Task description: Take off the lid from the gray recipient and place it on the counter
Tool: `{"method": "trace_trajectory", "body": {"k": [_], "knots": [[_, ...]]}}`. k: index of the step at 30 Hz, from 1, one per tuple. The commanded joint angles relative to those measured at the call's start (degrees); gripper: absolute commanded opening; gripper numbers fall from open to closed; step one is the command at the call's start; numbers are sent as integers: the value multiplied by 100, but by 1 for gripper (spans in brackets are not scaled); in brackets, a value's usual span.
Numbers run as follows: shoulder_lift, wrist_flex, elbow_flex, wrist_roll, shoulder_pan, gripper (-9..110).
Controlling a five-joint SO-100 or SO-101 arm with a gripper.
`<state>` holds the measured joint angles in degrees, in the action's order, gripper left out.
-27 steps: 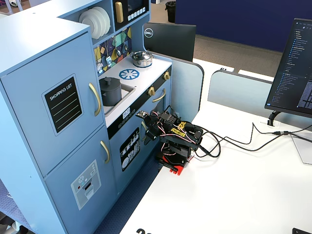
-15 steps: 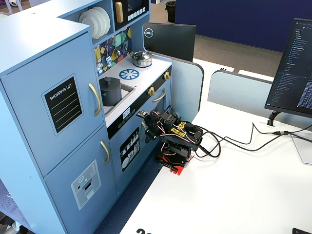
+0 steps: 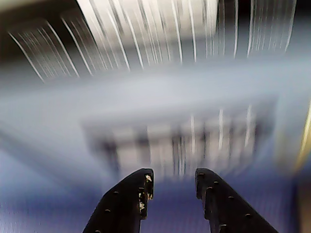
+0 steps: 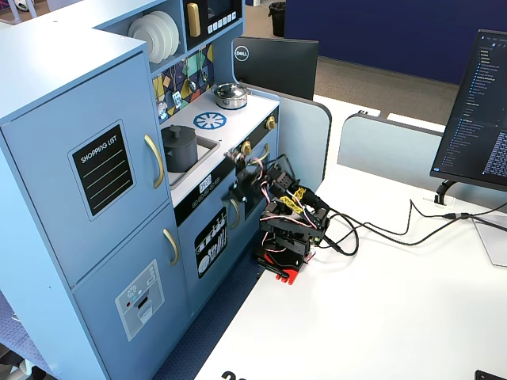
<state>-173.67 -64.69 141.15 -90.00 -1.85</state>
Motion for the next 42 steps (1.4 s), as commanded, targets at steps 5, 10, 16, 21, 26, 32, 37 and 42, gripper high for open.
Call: {"method": "trace_trajectory", "body": {"k": [5, 10, 16, 21, 26, 32, 37, 42], "knots": [[519, 1881, -1389, -185, 167, 0], [800, 3340, -1354, -185, 79, 2], [1195, 4131, -1266, -97, 316, 3], [1679, 4632, -1389, -44, 369, 6], [2224, 4975, -1608, 105, 448, 15], [2786, 5484, -1819, 176, 492, 21], [3190, 5704, -2030, 114, 501, 20], [3612, 5941, -2188, 35, 519, 19]]}}
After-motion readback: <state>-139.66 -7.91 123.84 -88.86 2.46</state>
